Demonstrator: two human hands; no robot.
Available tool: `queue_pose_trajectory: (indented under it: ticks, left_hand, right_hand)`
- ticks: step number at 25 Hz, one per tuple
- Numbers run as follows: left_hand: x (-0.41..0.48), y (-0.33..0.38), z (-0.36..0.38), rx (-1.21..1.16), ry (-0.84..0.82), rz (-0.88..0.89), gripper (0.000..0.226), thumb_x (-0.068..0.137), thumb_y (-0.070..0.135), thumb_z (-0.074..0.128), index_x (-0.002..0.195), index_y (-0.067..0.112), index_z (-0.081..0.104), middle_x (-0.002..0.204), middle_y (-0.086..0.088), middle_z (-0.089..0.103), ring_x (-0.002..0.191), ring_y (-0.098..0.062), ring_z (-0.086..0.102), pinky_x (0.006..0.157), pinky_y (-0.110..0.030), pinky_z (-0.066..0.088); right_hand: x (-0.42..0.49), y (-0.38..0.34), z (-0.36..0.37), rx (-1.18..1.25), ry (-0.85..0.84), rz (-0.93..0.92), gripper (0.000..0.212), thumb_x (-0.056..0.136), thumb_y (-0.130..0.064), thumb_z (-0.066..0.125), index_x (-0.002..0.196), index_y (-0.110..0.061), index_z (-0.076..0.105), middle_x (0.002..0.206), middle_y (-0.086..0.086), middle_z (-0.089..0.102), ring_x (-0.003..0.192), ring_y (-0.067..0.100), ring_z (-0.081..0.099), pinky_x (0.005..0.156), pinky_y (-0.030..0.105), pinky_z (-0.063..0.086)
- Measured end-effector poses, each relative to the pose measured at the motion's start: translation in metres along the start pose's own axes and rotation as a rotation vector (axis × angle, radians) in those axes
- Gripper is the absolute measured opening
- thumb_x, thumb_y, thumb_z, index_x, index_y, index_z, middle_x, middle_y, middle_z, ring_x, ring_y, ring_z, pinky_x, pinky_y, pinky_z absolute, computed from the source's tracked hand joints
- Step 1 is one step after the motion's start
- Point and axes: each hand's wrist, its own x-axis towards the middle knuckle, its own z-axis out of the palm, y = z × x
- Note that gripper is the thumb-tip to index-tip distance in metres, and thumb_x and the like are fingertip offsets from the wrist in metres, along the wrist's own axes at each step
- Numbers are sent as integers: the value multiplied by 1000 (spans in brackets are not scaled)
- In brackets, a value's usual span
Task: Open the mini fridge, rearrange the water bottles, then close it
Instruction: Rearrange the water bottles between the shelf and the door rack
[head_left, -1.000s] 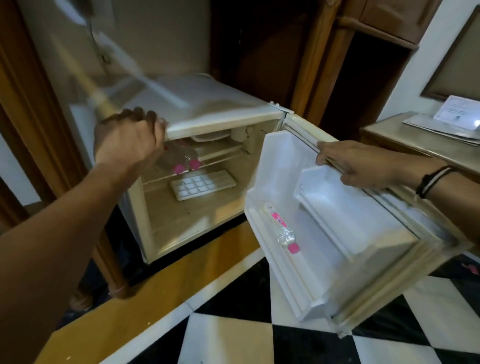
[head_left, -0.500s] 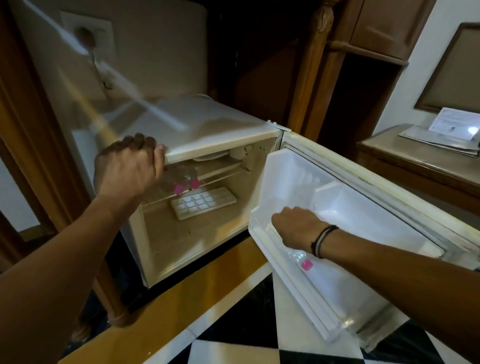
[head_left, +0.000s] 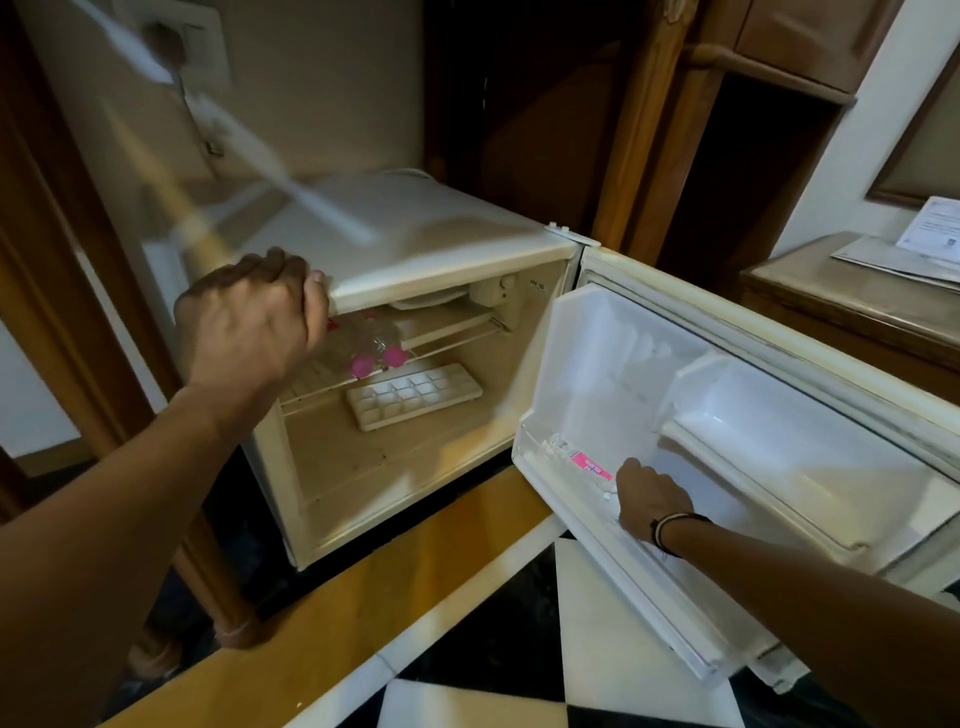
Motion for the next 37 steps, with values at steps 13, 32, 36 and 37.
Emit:
queue_pose_trajectory:
  ticks: [13,32,36,37]
  left_hand:
    - [2,-4,6,62,13,64,54,118,34,30,110,2,72,95,-24,72,69,-38,65,58,-34,32]
    - [4,-1,8,47,74,0,43,113,26,47,97,6,81,87,-15,80,68,-31,75,57,-32,48]
    - [4,-5,15,-21,68,-22,47,113,27,40,98,5,79,87,-17,78,71,-34,75,66,-37,57]
    - [3,-6,17,-29,62,-31,49,113,28,38,97,4,78,86,-18,78,71,-34,74,67,-38,57]
  right_hand:
    - [19,-77,-100,-598,374,-382,27,89,-3,62,115,-8,62,112,17,58,95,30,64,70,33,45]
    - [30,-167,-105,357,433,-601,27,92,-39,64,112,-20,68,94,2,72,86,26,70,66,32,53]
    - [66,-230,-95,734,159,-370,29,87,-51,72,90,-23,67,90,1,71,83,24,69,74,37,59]
    - [72,-244,-90,806,130,-335,28,85,-48,75,88,-22,67,94,3,71,87,26,69,75,38,59]
